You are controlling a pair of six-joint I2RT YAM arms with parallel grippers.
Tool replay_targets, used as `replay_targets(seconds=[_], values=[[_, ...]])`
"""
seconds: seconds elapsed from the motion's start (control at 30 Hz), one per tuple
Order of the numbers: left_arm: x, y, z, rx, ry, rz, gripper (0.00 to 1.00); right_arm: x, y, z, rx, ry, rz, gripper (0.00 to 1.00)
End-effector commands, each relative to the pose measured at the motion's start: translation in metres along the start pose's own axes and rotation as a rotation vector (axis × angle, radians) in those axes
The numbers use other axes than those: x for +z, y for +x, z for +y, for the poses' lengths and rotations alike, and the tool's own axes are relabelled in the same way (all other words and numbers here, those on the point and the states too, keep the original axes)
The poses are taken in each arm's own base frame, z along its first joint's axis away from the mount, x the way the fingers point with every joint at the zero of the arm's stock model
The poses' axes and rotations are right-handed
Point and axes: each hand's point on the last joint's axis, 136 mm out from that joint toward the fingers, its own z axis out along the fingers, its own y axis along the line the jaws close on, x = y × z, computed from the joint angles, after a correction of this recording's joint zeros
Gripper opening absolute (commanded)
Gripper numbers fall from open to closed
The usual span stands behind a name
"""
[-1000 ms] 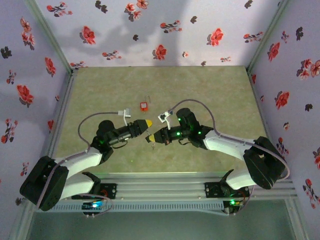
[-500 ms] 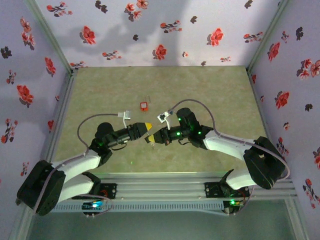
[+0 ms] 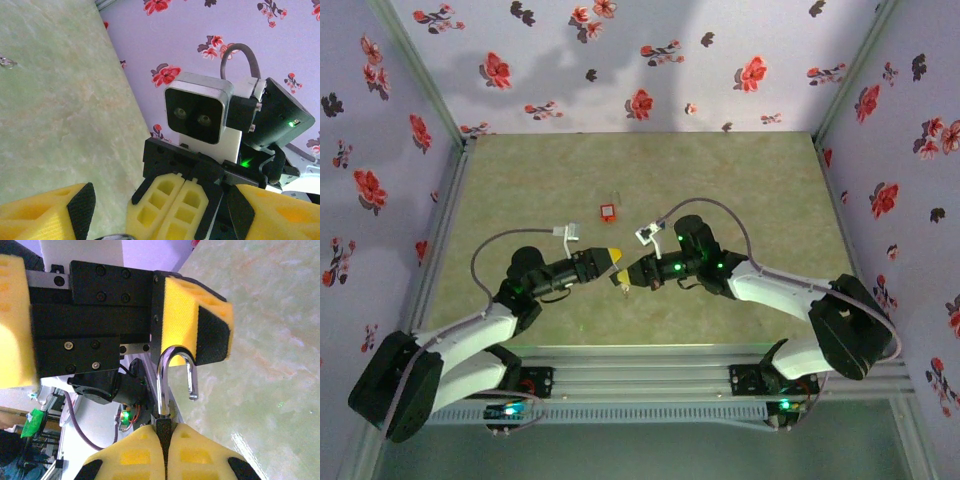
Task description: Lock with the key
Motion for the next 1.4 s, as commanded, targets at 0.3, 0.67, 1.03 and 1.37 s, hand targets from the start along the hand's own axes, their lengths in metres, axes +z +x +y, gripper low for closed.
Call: replay_targets(seconds=[0.3,0.67,1.03,1.37], values=[[-0.006,0.014,-0.027,0.096,0.075,0.078,0.67,-0.006,-0.009,-0.007,-0.005,0.047,-0.042,0.00],[-0.009,0.012,-0.010,0.113,-0.039,0.081,0.60,-0.007,-0.006,-0.001,-0.004,0.016,-0.027,0.00],[-0.013,-0.003,-0.002,0.109,-0.099,0.046,0.50,-0.005,-0.003,0.002,0.006,-0.014,-0.012,0.00],[-0.013,-0.002,-0.002,0.115,-0.099,0.053,0.37,-0.005,-0.003,0.001,0.011,-0.010,-0.013,0.00]])
